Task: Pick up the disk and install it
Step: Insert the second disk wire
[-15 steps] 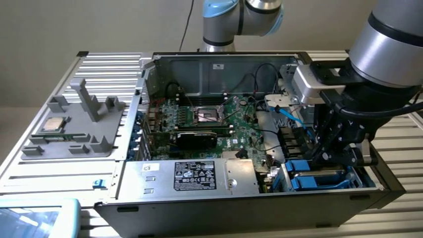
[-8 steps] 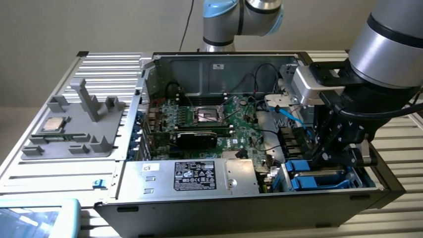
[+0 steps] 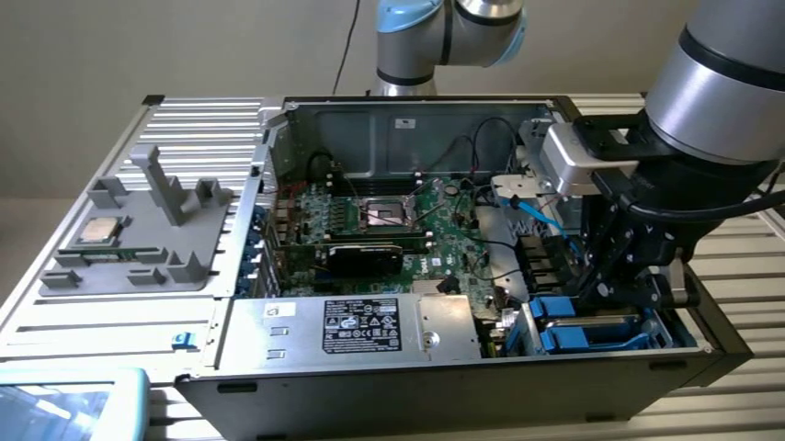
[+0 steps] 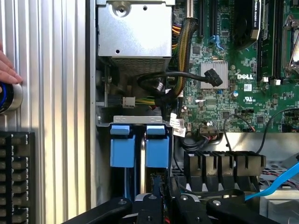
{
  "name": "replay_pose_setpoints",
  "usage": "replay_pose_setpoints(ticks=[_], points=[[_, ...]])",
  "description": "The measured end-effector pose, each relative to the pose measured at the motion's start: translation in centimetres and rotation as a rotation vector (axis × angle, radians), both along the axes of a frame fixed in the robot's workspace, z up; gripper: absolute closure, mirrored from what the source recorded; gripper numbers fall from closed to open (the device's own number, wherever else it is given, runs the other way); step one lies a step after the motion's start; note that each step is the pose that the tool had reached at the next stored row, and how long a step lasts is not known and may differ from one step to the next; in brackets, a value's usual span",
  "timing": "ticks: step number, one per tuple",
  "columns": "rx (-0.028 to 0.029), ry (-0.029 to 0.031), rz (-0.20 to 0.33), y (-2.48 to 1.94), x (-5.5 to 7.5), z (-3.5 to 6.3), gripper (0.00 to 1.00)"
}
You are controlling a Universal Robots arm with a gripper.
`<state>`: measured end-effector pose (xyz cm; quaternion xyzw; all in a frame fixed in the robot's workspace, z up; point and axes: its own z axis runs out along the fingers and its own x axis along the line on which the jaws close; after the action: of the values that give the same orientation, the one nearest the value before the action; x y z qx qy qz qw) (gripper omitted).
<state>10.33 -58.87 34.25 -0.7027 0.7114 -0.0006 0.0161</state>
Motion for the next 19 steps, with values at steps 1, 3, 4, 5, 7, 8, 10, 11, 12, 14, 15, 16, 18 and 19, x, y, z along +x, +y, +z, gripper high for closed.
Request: replay_pose_setpoints(ticks=[1,3,4,5,7,8,10,11,12,14,15,16,18,19], points=[[0.0001,-0.0002,0.0,0.02,-0.01,-0.01,0.84],[-0.0001,-0.0004,0.0,0.02,-0.02,-0.01,0.84],[0.0001,-0.0005,0.0,0.02,-0.02,-0.02,0.84],[0.0003,-0.0005,0.0,0.03,-0.02,-0.03,0.84],[0.0007,-0.0006,0.0,0.03,-0.03,-0.08,0.84],[0.0008,-0.0006,0.0,0.03,-0.03,-0.11,0.84],[0.001,-0.0006,0.0,0.03,-0.05,-0.18,0.84],[0.001,-0.0006,0.0,0.03,-0.04,-0.21,0.84],[0.0011,-0.0006,0.0,0.02,-0.05,-0.25,0.84],[0.001,-0.0006,0.0,0.02,-0.05,-0.3,0.84],[0.001,-0.0006,0.0,0.02,-0.05,-0.34,0.84],[0.0012,-0.0006,0.0,0.02,-0.05,-0.38,0.84],[0.0016,-0.0006,0.0,0.02,-0.05,-0.47,0.84],[0.0016,-0.0006,0.0,0.02,-0.05,-0.5,0.84]])
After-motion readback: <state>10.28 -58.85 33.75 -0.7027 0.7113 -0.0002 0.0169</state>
